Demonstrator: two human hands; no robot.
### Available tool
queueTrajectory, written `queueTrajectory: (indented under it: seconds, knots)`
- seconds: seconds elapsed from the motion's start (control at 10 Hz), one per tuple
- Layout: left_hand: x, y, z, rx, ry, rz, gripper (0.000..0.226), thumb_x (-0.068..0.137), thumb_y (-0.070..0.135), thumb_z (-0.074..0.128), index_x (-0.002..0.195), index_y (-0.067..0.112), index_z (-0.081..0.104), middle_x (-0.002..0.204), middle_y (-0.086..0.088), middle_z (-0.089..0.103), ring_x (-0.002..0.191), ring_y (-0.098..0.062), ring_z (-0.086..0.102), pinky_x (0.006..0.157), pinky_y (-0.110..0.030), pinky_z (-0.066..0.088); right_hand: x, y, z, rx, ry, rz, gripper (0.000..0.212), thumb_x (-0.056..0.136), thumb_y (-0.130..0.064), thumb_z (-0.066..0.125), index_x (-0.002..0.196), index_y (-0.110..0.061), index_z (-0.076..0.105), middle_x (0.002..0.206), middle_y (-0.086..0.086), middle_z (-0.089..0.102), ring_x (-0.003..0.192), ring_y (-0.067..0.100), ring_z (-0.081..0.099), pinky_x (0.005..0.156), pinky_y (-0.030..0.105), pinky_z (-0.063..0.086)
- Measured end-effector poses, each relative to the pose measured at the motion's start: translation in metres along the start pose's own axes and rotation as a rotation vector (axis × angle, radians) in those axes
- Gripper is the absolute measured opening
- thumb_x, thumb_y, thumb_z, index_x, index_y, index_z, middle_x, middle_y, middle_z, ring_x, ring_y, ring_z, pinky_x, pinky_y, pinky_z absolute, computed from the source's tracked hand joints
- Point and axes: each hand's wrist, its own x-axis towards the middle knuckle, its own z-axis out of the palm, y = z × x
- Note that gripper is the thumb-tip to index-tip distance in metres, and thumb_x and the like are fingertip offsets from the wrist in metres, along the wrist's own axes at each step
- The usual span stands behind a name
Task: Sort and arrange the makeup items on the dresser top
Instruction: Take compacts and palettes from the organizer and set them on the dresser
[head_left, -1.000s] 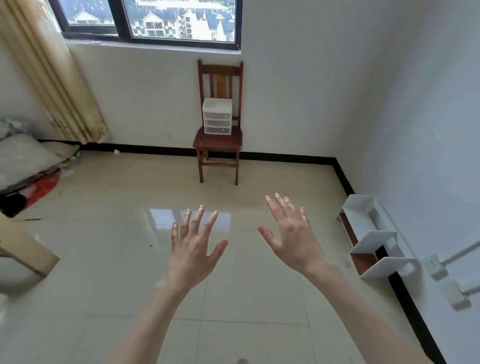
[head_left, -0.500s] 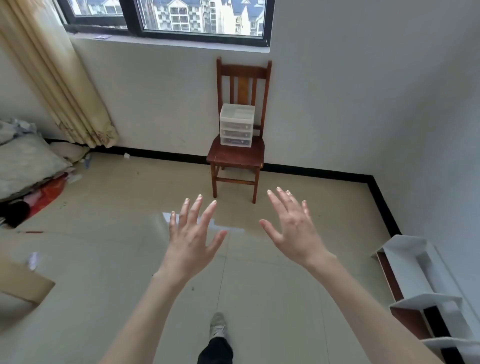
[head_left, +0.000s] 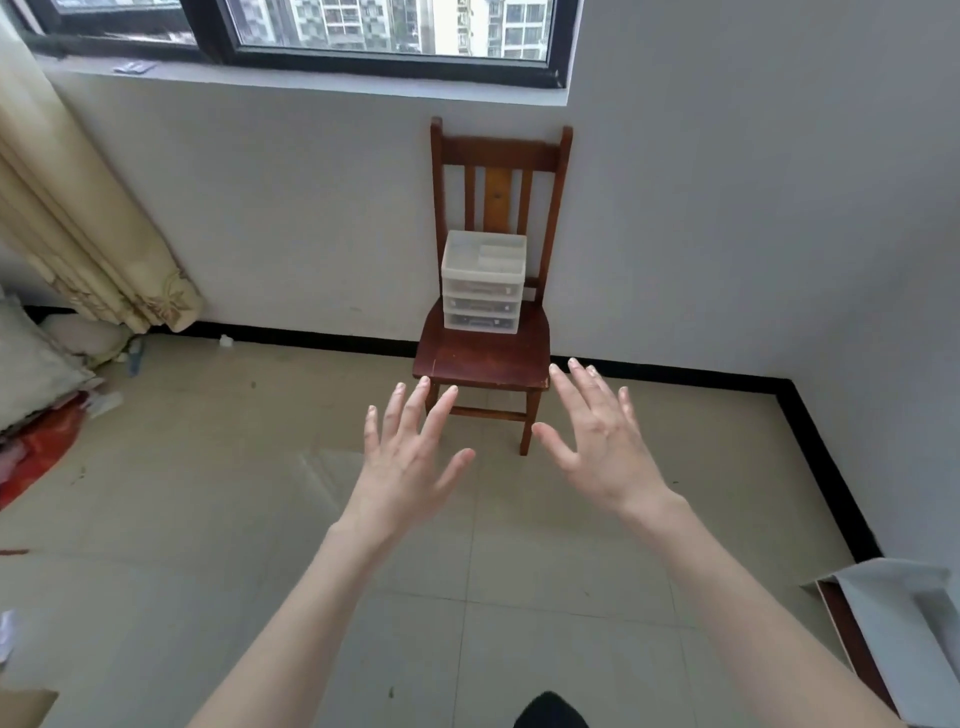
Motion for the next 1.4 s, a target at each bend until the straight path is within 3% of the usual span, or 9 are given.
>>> queueTrajectory:
  seconds: [0.3, 0.5, 0.8, 1.1, 1.2, 1.3, 1.4]
  knots:
    - [0.160, -0.038, 0.046, 0.032, -0.103, -0.053, 0.082, 0.073, 0.066, 0.006, 0.147, 0.032, 0.009, 0.157, -0.002, 0.004, 0.144, -0.024, -0.005, 0.114, -0.047, -0.003, 0.170, 0.051, 0.028, 0.037, -0.084, 0.024, 0.066, 0.096, -0.042, 0.041, 0.150, -0.026, 0.008, 0.159, -0.001, 0.002, 0.146, 0.014, -0.002, 0.117, 0.040, -0.005]
    - [0.306, -0.048, 0.067, 0.040, -0.155, -0.086, 0.064, 0.094, 0.050, 0.034, 0.147, 0.032, 0.004, 0.157, 0.000, -0.001, 0.143, -0.021, -0.009, 0.115, -0.046, -0.004, 0.302, 0.090, 0.032, 0.041, -0.136, 0.012, 0.066, 0.097, -0.042, 0.040, 0.150, -0.025, 0.006, 0.159, 0.000, 0.002, 0.146, 0.014, -0.003, 0.117, 0.039, -0.005]
    - [0.443, -0.086, 0.112, -0.026, -0.299, -0.147, 0.061, 0.095, 0.049, 0.032, 0.147, 0.033, 0.005, 0.157, 0.002, -0.002, 0.143, -0.021, -0.009, 0.115, -0.046, -0.003, 0.463, 0.124, 0.057, -0.014, -0.253, 0.022, 0.064, 0.098, -0.040, 0.038, 0.150, -0.024, 0.005, 0.159, 0.000, 0.001, 0.146, 0.015, -0.004, 0.117, 0.041, -0.003]
    - [0.563, -0.153, 0.173, -0.107, -0.445, -0.152, 0.060, 0.096, 0.048, 0.032, 0.148, 0.029, 0.009, 0.157, 0.000, 0.003, 0.144, -0.022, -0.004, 0.116, -0.046, 0.001, 0.596, 0.151, 0.129, -0.052, -0.357, 0.120, 0.063, 0.098, -0.038, 0.038, 0.150, -0.022, 0.006, 0.159, 0.004, 0.002, 0.146, 0.019, -0.002, 0.118, 0.043, -0.001]
    - [0.592, -0.171, 0.198, -0.240, -0.479, -0.193, 0.056, 0.096, 0.043, 0.036, 0.147, 0.026, 0.017, 0.155, 0.000, 0.015, 0.143, -0.020, 0.007, 0.116, -0.043, 0.009, 0.635, 0.166, 0.155, -0.043, -0.353, 0.169, 0.061, 0.098, -0.035, 0.040, 0.150, -0.019, 0.011, 0.158, 0.006, 0.008, 0.146, 0.020, 0.003, 0.117, 0.044, 0.001]
    - [0.615, -0.179, 0.223, -0.632, -0.496, -0.411, 0.053, 0.096, 0.037, 0.043, 0.144, 0.019, 0.029, 0.149, 0.002, 0.031, 0.138, -0.014, 0.025, 0.113, -0.031, 0.021, 0.667, 0.190, 0.180, -0.074, -0.375, 0.223, 0.061, 0.098, -0.033, 0.041, 0.149, -0.017, 0.012, 0.158, 0.007, 0.008, 0.145, 0.023, 0.005, 0.116, 0.046, 0.003]
    - [0.636, -0.182, 0.249, -1.079, -0.546, -0.827, 0.054, 0.095, 0.041, 0.042, 0.143, 0.018, 0.031, 0.145, 0.003, 0.037, 0.132, -0.013, 0.036, 0.111, -0.034, 0.029, 0.688, 0.207, 0.210, -0.153, -0.425, 0.179, 0.065, 0.097, -0.036, 0.040, 0.150, -0.018, 0.006, 0.159, 0.006, 0.001, 0.146, 0.024, -0.001, 0.116, 0.046, 0.001]
